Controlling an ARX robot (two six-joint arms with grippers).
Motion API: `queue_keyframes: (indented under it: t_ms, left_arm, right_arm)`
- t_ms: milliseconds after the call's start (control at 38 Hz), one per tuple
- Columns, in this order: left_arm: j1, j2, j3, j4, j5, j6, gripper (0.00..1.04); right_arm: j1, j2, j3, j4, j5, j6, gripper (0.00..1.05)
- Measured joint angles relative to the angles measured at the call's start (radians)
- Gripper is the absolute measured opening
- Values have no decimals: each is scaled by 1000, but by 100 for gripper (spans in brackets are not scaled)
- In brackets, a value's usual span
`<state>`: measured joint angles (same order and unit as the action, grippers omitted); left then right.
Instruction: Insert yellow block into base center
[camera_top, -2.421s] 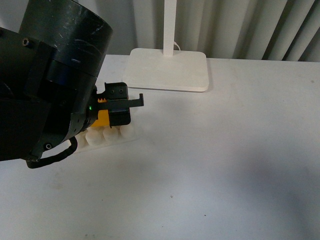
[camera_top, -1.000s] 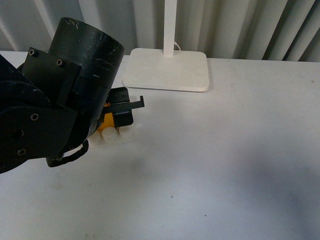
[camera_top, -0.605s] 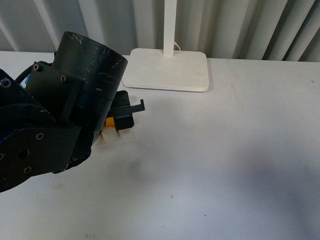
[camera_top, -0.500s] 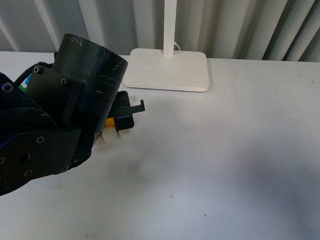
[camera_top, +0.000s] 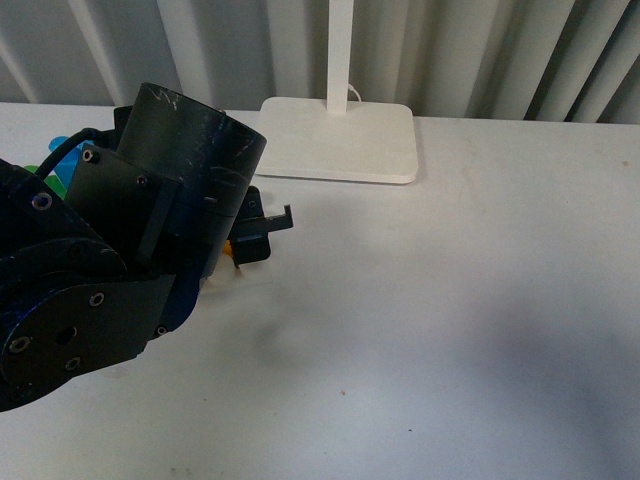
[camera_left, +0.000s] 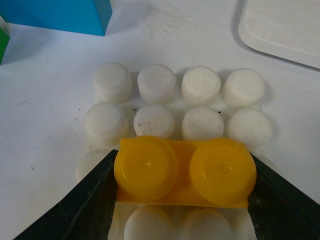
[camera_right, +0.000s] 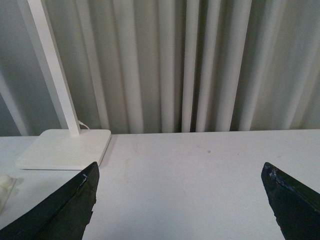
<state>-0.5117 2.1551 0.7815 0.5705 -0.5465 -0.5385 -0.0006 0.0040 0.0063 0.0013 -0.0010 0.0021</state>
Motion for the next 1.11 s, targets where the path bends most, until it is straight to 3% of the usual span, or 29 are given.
queue_keyframes:
  t_ms: [211,421,789,1105]
  left_arm:
    - [16,-23,-2,6,33,6,65]
    - [38,-45,-27,25,94,5,100]
    - [132,-296,-151,89,97,45,98]
    - [271,-760,-390,72,233,48,98]
  right_arm:
    - [0,0,0,0,0,0,95]
    - [0,0,0,0,0,0,95]
    - [0,0,0,0,0,0,95]
    - [0,0,0,0,0,0,95]
